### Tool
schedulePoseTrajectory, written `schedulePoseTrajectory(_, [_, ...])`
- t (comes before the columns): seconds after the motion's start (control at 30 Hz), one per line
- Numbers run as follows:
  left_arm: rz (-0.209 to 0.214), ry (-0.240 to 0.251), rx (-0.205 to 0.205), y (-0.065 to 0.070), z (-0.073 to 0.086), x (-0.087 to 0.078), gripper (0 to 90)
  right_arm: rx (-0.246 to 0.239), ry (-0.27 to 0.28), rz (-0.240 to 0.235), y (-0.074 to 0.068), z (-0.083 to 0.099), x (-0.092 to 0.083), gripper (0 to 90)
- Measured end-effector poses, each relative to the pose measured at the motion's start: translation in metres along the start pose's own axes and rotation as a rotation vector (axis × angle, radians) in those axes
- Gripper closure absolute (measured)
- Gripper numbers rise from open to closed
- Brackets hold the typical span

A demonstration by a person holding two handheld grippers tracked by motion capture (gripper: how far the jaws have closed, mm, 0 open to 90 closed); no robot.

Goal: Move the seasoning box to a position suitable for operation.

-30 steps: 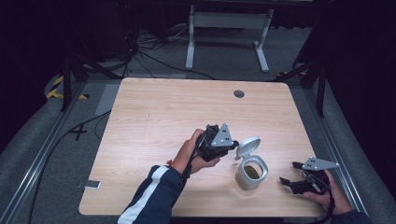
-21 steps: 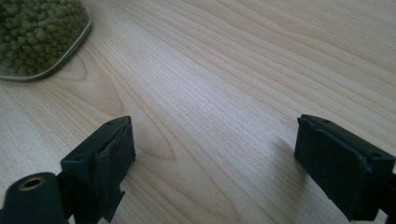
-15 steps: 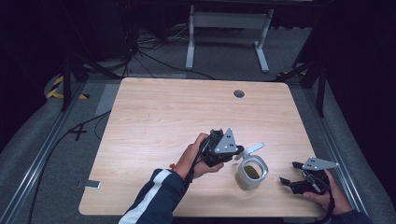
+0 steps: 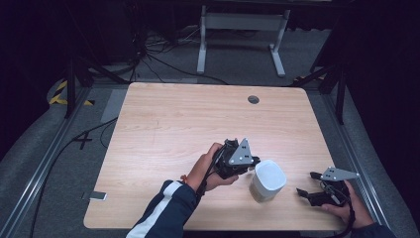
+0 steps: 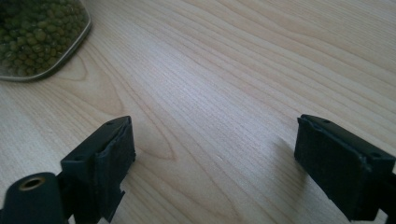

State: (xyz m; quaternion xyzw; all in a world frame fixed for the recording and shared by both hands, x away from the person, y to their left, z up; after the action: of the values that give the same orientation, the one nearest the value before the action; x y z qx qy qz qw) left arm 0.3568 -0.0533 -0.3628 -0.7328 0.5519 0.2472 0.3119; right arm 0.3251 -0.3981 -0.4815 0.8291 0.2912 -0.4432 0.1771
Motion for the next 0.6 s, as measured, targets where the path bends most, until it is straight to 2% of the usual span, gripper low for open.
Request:
schedulePoseTrajectory(0.03, [0.000, 0.004, -0.010, 0.000, 0.000, 0.000, 88.0, 0.000, 0.000, 0.000, 0.000, 0.000, 0.000, 12.0])
schedulePoseTrajectory(0.23, [-0.012, -0.005, -0.002, -0.003, 0.004, -0.003, 88.0, 0.001, 0.000, 0.000, 0.000, 0.000, 0.000, 12.0])
schedulePoseTrajectory(0.27, [-0.018, -0.008, -0.013, -0.003, 0.006, -0.004, 88.0, 0.001, 0.000, 0.000, 0.000, 0.000, 0.000, 12.0])
schedulePoseTrajectory(0.3, [-0.020, -0.010, -0.001, -0.005, 0.007, -0.005, 87.7, 0.000, 0.000, 0.000, 0.000, 0.000, 0.000, 12.0])
schedulePoseTrajectory(0.4, [-0.026, -0.019, -0.030, -0.007, 0.014, -0.007, 87.5, 0.001, 0.000, -0.001, 0.000, 0.000, 0.000, 11.9])
schedulePoseTrajectory(0.57, [-0.042, -0.045, -0.040, -0.014, 0.026, -0.012, 86.6, 0.000, 0.000, 0.000, 0.000, 0.000, 0.000, 11.9])
schedulePoseTrajectory(0.6, [-0.049, -0.038, -0.051, -0.015, 0.028, -0.012, 86.5, 0.001, 0.000, -0.001, 0.000, 0.000, 0.000, 12.0])
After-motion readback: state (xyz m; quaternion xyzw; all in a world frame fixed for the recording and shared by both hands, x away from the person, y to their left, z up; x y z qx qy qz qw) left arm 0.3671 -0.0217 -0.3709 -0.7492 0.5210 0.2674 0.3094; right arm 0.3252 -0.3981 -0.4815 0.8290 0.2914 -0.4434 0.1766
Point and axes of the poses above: each handheld gripper's, and its own axes: x roughly forward along the jaws, z roughly out of its underside, y roughly to its right, the point moved 2 cm from there along x, roughly forward along the jaws, and after that the axes turned 14 degrees about -y, right-handed, at the moved point
